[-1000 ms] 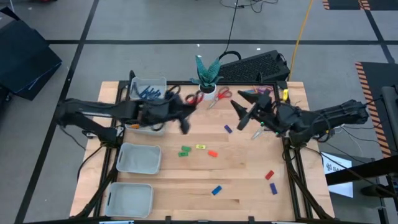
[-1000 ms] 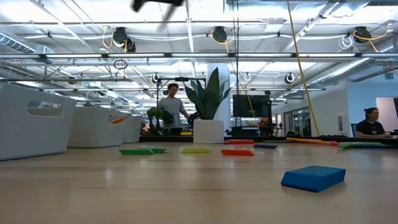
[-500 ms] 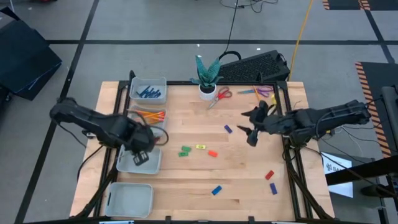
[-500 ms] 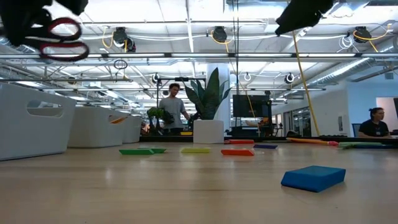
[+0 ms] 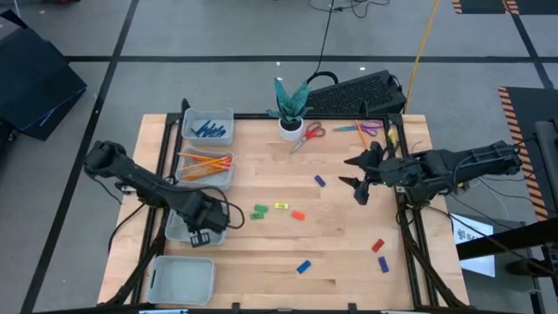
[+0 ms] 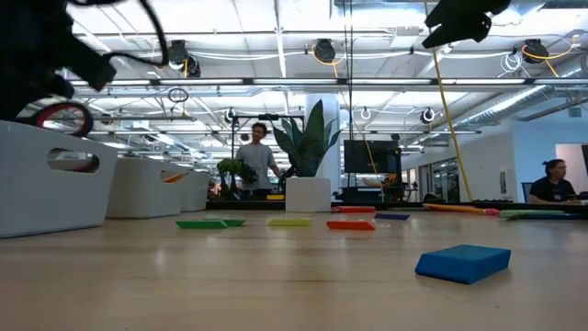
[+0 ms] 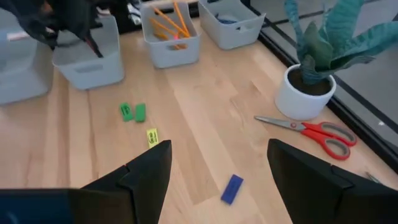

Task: Sort crayons/erasers/pens/pencils in bins
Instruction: Put the black scissors into the middle bottom gray bin, then move the green scissors to the center of the table

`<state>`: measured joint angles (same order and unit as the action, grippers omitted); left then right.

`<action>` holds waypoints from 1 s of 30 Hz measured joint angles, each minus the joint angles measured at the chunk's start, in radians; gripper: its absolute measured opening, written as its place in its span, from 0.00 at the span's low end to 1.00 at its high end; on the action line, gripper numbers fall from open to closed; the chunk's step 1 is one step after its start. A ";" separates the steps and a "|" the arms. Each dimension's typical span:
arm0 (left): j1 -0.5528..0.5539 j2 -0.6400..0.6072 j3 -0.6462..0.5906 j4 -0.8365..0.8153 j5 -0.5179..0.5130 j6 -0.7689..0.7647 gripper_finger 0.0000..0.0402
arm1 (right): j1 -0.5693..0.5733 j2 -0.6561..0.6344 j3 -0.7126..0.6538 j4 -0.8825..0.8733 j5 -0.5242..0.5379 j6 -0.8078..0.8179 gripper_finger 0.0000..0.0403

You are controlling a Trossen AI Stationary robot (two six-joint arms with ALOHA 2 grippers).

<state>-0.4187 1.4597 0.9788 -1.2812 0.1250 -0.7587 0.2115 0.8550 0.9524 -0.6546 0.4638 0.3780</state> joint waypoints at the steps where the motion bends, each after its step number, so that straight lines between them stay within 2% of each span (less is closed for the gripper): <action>1: 0.000 0.002 -0.015 -0.004 0.002 -0.005 0.13 | 0.000 -0.024 -0.016 0.007 -0.001 0.000 0.64; 6: 0.000 -0.004 -0.038 -0.028 0.011 -0.024 0.24 | -0.001 -0.180 -0.151 0.126 -0.052 -0.001 0.62; 10: 0.000 -0.036 -0.010 -0.039 0.031 -0.027 0.35 | 0.000 -0.310 -0.271 0.255 -0.134 -0.041 0.53; 15: 0.000 -0.084 0.093 -0.055 0.012 -0.058 0.42 | 0.000 -0.459 -0.364 0.326 -0.156 -0.116 0.34; 22: 0.028 -0.102 0.282 -0.047 -0.127 -0.083 0.42 | 0.000 -0.656 -0.430 0.335 -0.156 -0.185 0.04; 24: 0.044 -0.102 0.318 -0.046 -0.168 -0.083 0.42 | 0.000 -0.701 -0.443 0.335 -0.156 -0.185 0.02; 30: 0.108 -0.101 0.340 0.054 -0.263 -0.077 0.42 | 0.000 -0.796 -0.456 0.298 -0.180 -0.182 0.05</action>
<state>-0.3102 1.3582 1.3190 -1.2268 -0.1375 -0.8354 0.2111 0.0585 0.4961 -0.3565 0.2836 0.1963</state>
